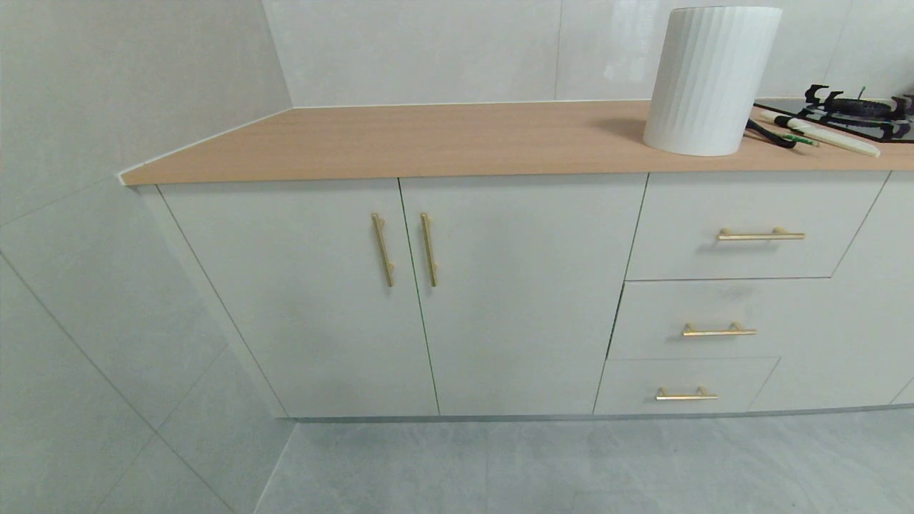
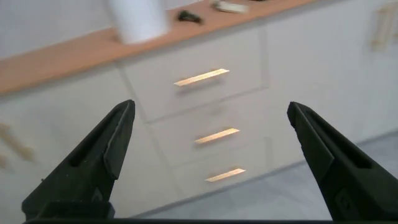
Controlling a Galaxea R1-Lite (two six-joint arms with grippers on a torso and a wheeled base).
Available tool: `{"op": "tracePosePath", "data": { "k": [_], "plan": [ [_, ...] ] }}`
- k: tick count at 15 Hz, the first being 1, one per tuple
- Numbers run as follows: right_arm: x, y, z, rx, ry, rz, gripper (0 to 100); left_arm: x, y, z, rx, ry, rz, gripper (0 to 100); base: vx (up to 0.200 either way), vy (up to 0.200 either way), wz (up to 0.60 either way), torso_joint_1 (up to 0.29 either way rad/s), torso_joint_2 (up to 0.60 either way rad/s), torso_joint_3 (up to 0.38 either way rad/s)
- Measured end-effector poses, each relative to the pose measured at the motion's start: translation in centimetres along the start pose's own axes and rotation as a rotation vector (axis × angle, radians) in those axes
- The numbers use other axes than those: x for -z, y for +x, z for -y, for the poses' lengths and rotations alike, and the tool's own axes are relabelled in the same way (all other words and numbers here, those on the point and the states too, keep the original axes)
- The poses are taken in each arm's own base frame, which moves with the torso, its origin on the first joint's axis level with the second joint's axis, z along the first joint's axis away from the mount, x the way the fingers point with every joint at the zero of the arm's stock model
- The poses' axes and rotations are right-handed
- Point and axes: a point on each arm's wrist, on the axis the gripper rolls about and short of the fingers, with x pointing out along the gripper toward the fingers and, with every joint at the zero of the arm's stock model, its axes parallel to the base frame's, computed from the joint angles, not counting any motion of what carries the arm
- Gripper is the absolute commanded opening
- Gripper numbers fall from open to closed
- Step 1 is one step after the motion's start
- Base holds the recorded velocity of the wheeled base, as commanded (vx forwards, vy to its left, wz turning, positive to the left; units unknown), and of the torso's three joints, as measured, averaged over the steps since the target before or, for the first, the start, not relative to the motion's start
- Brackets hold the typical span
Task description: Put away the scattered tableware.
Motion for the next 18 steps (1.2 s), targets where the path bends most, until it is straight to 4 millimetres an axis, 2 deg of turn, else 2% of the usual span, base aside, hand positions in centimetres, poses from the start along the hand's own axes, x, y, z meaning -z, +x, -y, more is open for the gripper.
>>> {"op": "tracePosePath", "data": {
  "k": [3,7,10,13,14,16,18],
  "plan": [
    [2.9,-3.5,1.3,0.099,-0.061,0.078,100,2.0,-1.9,-0.4,-0.128,-0.016,0.055,100,0.000,0.000,0.00,0.000,0.00,0.000],
    [6.0,-4.4,2.0,0.167,-0.043,0.100,100,3.4,-2.6,0.2,-0.238,-0.039,0.104,100,0.000,0.000,0.00,0.000,0.00,0.000],
    [8.6,-3.8,2.2,0.175,-0.064,0.043,100,5.6,-1.0,0.4,-0.307,-0.028,0.117,100,0.000,0.000,0.00,0.000,0.00,0.000],
    [11.9,-2.7,2.2,0.092,-0.099,-0.003,100,5.7,1.5,0.8,-0.220,-0.027,0.373,100,0.000,0.000,0.00,0.000,0.00,0.000],
    [12.9,-2.6,2.2,0.049,-0.120,-0.055,100,6.1,2.2,0.9,-0.169,-0.009,0.402,100,0.000,0.000,0.00,0.000,0.00,0.000],
    [13.6,-2.5,2.1,-0.054,-0.136,-0.097,100,7.6,3.1,1.3,0.013,0.049,0.325,100,0.000,0.000,0.00,0.000,0.00,0.000],
    [14.4,-2.7,1.8,-0.237,-0.163,-0.177,100,8.1,3.4,1.4,0.046,0.069,0.292,100,0.000,0.000,0.00,0.000,0.00,0.000]
  ]
}}
